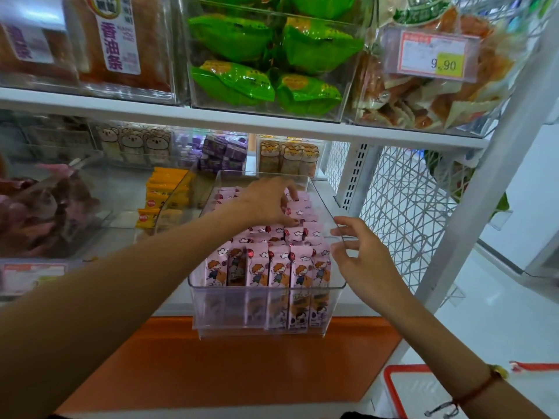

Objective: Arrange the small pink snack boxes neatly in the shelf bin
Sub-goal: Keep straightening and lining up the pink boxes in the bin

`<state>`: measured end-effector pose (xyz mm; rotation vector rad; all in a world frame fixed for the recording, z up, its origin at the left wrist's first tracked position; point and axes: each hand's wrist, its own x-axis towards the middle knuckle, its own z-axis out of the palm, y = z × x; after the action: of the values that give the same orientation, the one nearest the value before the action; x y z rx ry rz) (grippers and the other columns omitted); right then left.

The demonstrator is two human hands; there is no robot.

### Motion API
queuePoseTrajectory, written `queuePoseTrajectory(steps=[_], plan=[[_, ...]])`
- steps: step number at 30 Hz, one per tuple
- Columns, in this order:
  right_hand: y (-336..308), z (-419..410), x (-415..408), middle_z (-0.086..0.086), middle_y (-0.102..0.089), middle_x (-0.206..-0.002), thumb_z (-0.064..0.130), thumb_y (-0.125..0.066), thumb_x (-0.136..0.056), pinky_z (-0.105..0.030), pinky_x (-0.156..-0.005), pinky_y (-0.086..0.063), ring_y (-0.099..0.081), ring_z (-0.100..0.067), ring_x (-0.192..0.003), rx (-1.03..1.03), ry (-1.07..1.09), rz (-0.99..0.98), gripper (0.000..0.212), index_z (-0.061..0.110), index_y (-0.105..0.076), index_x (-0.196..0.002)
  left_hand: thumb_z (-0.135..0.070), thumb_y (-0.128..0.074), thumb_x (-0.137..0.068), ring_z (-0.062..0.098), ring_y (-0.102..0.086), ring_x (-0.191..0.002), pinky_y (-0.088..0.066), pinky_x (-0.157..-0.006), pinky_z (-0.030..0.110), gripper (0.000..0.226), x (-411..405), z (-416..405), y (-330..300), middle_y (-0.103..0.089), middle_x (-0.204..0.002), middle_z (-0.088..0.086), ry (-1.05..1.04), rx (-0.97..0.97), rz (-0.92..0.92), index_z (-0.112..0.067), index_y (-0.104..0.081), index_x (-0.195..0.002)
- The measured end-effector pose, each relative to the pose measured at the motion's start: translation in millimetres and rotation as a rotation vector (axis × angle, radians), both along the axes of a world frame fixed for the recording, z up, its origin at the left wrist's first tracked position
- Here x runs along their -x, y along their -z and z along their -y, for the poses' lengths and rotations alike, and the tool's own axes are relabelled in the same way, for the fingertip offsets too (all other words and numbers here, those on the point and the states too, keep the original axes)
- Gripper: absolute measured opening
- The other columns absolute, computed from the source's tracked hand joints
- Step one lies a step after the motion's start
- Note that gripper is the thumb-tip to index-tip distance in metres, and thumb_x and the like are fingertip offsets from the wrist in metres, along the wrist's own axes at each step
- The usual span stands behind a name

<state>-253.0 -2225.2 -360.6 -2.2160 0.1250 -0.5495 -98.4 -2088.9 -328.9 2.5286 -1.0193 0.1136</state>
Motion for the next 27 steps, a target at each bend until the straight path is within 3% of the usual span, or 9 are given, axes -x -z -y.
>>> queuePoseTrajectory(steps=[3,6,7,11,14,17,21,23,27], plan=[[1,1,0,0.009,-0.053,-0.11,0.008,-0.048,-0.096,0.001,-0.059,-0.04,-0.051,0.008,-0.086,-0.002,-0.011,0.013,0.037,0.019,-0.045,-0.131,-0.041,-0.064,-0.088,0.008,-0.054,-0.077,-0.041,-0.075,0.025,0.031,-7,-6,9,-0.067,-0.093,-0.004,0.044,-0.082,-0.009,-0.016,-0.069,-0.105],[2,1,-2,0.009,-0.053,-0.11,0.009,-0.049,-0.096,0.001,-0.058,-0.04,-0.051,0.008,-0.086,0.01,-0.01,0.016,0.038,0.02,-0.044,-0.131,-0.039,-0.044,-0.099,0.014,-0.047,-0.063,-0.038,-0.073,0.029,0.039,-6,-11,12,-0.054,-0.069,0.001,0.081,-0.157,-0.076,-0.016,-0.065,-0.076],[2,1,-2,0.009,-0.053,-0.11,0.009,-0.049,-0.096,0.001,-0.057,-0.04,-0.051,0.008,-0.086,0.012,-0.012,0.013,0.038,0.02,-0.044,-0.131,-0.037,-0.043,-0.1,0.016,-0.049,-0.066,-0.039,-0.074,0.031,0.038,-4,-11,10,-0.056,-0.072,0.003,0.084,-0.168,-0.078,-0.016,-0.064,-0.077],[-3,0,-2,0.006,-0.053,-0.117,0.015,-0.054,-0.094,-0.006,-0.069,-0.045,-0.053,0.002,-0.09,0.089,0.004,-0.005,0.04,0.019,-0.043,-0.133,-0.031,-0.053,-0.096,0.018,-0.057,-0.106,-0.042,-0.087,0.028,0.031,12,-14,8,-0.061,-0.126,0.004,0.016,0.018,0.066,-0.021,-0.061,-0.124],[-14,2,-10,0.004,-0.053,-0.121,0.023,-0.058,-0.092,-0.023,-0.089,-0.042,-0.052,-0.012,-0.107,0.349,0.089,0.089,0.042,0.018,-0.047,-0.132,-0.028,-0.058,-0.093,0.008,-0.058,-0.099,-0.046,-0.078,0.02,0.025,32,-23,12,-0.062,-0.122,-0.005,-0.021,0.206,0.111,-0.026,-0.062,-0.118],[-31,-2,-29,0.002,-0.06,-0.118,0.024,-0.06,-0.091,-0.024,-0.091,-0.035,-0.05,-0.015,-0.113,0.59,0.025,0.137,0.025,0.023,-0.063,-0.116,-0.028,-0.056,-0.094,0.003,-0.058,-0.091,-0.047,-0.078,0.02,0.021,51,-36,19,-0.067,-0.112,-0.01,0.083,0.112,0.116,-0.028,-0.065,-0.113],[-39,-12,-62,-0.002,-0.058,-0.126,0.038,-0.062,-0.088,-0.035,-0.098,-0.033,-0.041,-0.019,-0.119,0.965,-0.089,-0.09,0.03,0.028,-0.065,-0.116,-0.029,-0.047,-0.099,0.009,-0.056,-0.083,-0.045,-0.077,0.027,0.027,65,-47,29,-0.068,-0.097,-0.004,0.185,-0.007,0.135,-0.024,-0.062,-0.12],[-41,-17,-72,-0.002,-0.057,-0.123,0.044,-0.064,-0.084,-0.036,-0.095,-0.031,-0.04,-0.021,-0.117,1.04,-0.105,-0.187,0.031,0.029,-0.067,-0.111,-0.029,-0.048,-0.098,0.011,-0.056,-0.084,-0.045,-0.078,0.029,0.026,65,-49,29,-0.067,-0.096,-0.002,0.181,0.001,0.132,-0.023,-0.063,-0.118],[-45,-14,-74,0.004,-0.061,-0.11,0.04,-0.07,-0.082,-0.032,-0.086,-0.029,-0.041,-0.019,-0.111,0.944,-0.124,-0.137,0.014,0.031,-0.07,-0.092,-0.027,-0.052,-0.097,0.008,-0.058,-0.091,-0.042,-0.076,0.023,0.026,62,-50,26,-0.068,-0.109,-0.004,0.184,0.076,0.034,-0.024,-0.064,-0.12]])
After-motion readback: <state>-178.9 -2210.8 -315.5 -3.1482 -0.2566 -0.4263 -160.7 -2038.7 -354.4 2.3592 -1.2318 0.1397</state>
